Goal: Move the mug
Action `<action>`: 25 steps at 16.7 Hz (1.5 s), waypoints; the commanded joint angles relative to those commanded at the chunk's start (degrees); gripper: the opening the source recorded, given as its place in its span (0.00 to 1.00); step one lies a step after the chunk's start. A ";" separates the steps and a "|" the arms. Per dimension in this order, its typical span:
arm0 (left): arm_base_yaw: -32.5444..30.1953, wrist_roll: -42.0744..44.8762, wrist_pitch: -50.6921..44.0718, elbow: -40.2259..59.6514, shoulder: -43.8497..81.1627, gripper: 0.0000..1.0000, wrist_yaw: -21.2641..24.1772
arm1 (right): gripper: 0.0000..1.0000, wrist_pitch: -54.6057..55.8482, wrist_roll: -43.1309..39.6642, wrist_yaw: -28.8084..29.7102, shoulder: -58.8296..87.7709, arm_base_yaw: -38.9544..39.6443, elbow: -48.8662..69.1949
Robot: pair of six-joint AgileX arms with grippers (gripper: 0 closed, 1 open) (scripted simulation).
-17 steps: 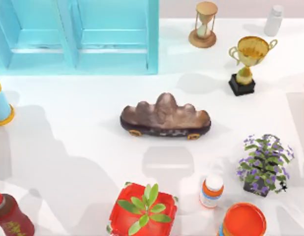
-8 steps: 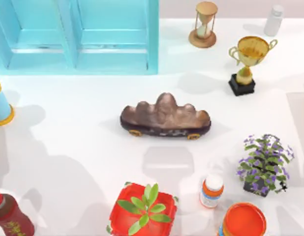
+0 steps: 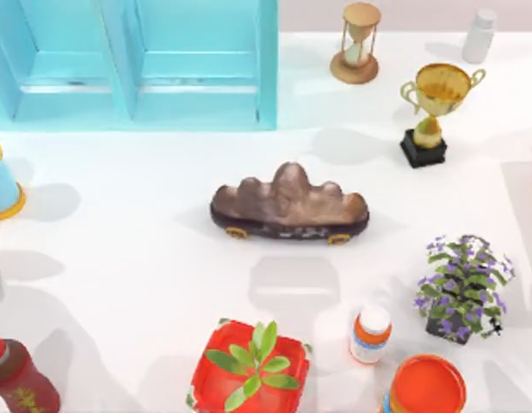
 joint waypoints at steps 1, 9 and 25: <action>-0.36 -0.13 0.90 -1.26 0.90 0.00 -0.50 | 1.00 0.00 0.00 0.00 0.00 0.00 0.00; -4.55 -2.97 6.02 -3.45 2.27 0.00 0.67 | 1.00 0.00 0.00 0.00 0.00 0.00 0.00; -4.55 -2.97 6.02 -3.45 2.27 1.00 0.67 | 1.00 0.00 0.00 0.00 0.00 0.00 0.00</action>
